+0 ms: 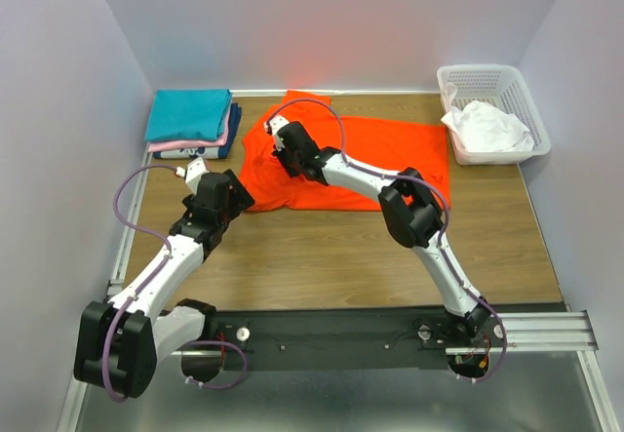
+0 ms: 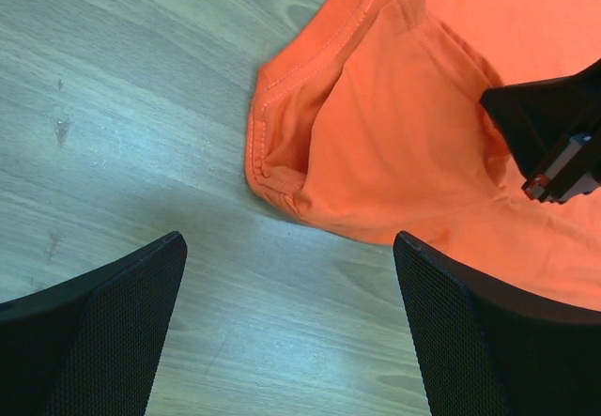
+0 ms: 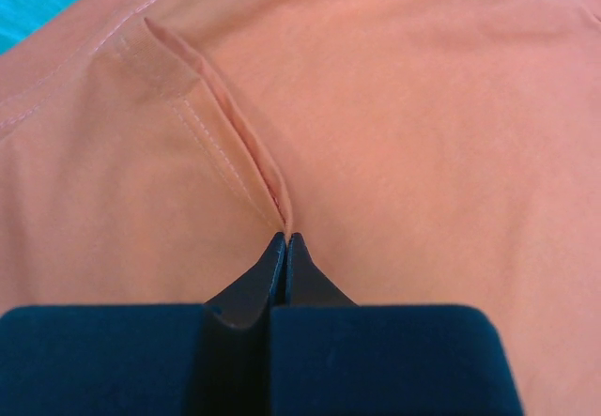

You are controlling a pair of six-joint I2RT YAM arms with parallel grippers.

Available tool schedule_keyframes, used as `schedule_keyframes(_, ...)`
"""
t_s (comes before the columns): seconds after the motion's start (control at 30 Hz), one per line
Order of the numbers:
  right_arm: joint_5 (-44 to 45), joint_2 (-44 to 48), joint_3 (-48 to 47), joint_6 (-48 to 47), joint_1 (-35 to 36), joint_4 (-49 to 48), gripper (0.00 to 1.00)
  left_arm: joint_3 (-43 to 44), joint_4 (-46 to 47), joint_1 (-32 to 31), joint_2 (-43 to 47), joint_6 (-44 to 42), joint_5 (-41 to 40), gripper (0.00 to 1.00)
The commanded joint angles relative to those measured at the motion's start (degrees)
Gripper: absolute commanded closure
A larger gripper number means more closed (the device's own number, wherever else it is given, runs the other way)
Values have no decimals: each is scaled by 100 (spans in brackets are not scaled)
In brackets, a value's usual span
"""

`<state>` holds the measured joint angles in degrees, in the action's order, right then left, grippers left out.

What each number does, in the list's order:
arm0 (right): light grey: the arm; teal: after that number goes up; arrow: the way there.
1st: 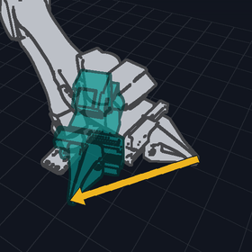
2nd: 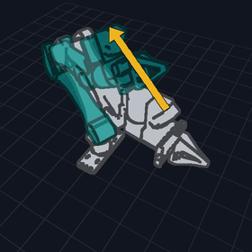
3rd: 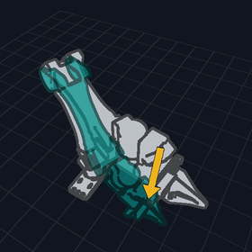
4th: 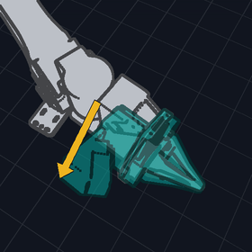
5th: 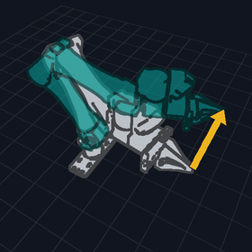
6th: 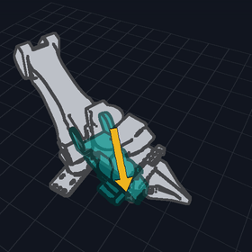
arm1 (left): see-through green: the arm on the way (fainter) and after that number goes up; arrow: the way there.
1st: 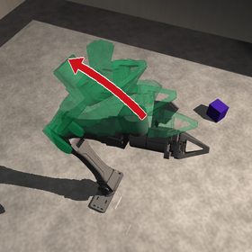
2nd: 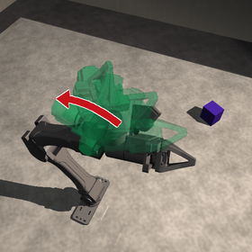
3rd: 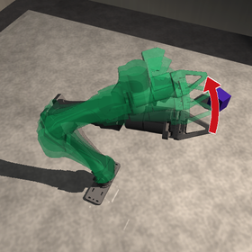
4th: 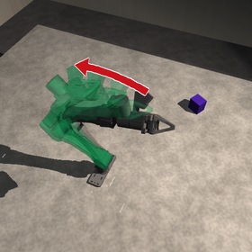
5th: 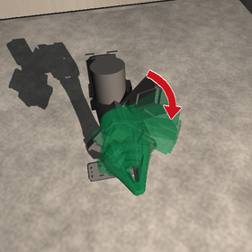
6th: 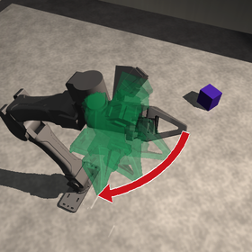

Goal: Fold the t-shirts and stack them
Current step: Fold the tshirt

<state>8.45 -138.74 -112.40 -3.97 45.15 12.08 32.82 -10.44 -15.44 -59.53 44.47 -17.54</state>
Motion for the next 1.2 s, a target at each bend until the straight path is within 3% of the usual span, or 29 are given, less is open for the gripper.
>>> schedule_keyframes(0.0,342,321,113,361,-23,-47,99,-21,94,32,-129,-8,-171,2)
schedule_keyframes(0.67,500,427,500,1038,-322,-100,99,190,481,32,-796,27,5,2)
schedule_keyframes(0.77,658,400,456,1038,-331,-109,89,286,595,32,-1068,9,84,2)
schedule_keyframes(0.87,842,391,342,1038,-331,-100,87,418,709,32,-1280,9,198,2)
schedule_keyframes(0.9,904,391,307,1047,-340,-100,82,497,710,32,-1324,9,224,2)
schedule_keyframes(1.0,1053,566,306,1125,-331,-100,41,637,727,32,-1351,9,339,2)
schedule_keyframes(1.03,1071,671,350,1187,-331,-100,15,655,736,24,-1325,1,409,2)
schedule_keyframes(1.07,1071,881,455,1223,-331,-100,0,673,762,24,-1255,0,427,2)
schedule_keyframes(1.17,1299,1390,796,1424,-331,-109,0,717,938,-3,-1193,-34,663,2)
